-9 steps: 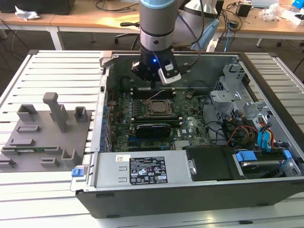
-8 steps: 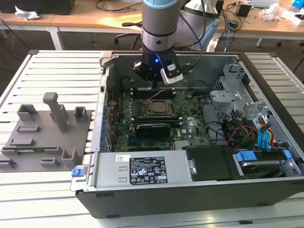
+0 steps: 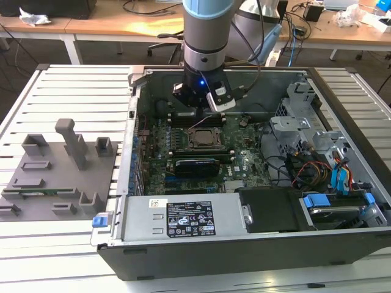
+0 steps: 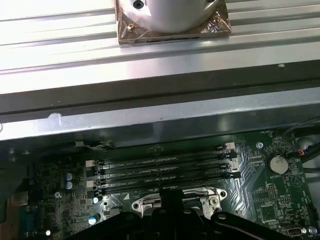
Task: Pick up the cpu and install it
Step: 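Install the first cpu locking lever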
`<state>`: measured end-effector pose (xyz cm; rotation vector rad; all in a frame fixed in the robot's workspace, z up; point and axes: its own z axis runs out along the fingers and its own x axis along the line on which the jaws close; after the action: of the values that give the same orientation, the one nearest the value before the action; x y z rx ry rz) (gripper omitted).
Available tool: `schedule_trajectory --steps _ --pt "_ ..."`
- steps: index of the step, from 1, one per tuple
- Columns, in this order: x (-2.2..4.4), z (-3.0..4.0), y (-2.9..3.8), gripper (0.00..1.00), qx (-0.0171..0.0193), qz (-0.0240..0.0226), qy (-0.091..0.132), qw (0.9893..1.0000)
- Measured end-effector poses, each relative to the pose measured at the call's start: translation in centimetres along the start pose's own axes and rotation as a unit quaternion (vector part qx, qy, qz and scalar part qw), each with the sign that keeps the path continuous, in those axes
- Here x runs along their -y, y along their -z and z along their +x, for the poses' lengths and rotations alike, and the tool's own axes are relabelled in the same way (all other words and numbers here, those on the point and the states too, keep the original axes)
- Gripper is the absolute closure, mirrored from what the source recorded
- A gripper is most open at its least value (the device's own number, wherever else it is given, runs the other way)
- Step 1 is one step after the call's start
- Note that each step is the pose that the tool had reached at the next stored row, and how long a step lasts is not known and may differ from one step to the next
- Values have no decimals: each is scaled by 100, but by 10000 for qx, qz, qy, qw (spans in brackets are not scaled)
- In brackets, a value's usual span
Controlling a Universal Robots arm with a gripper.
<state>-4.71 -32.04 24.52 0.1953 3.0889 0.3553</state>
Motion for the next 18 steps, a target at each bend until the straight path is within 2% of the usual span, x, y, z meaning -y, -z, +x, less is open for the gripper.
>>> schedule_trajectory --steps 5,13,15,18 --pt "13 -41 -80 89 1 -1 4 10000" --pt "34 -53 -178 89 20 -3 23 10000" --pt "28 -60 -200 89 23 20 22 10000" --pt "-1 -69 -228 89 24 26 23 10000"
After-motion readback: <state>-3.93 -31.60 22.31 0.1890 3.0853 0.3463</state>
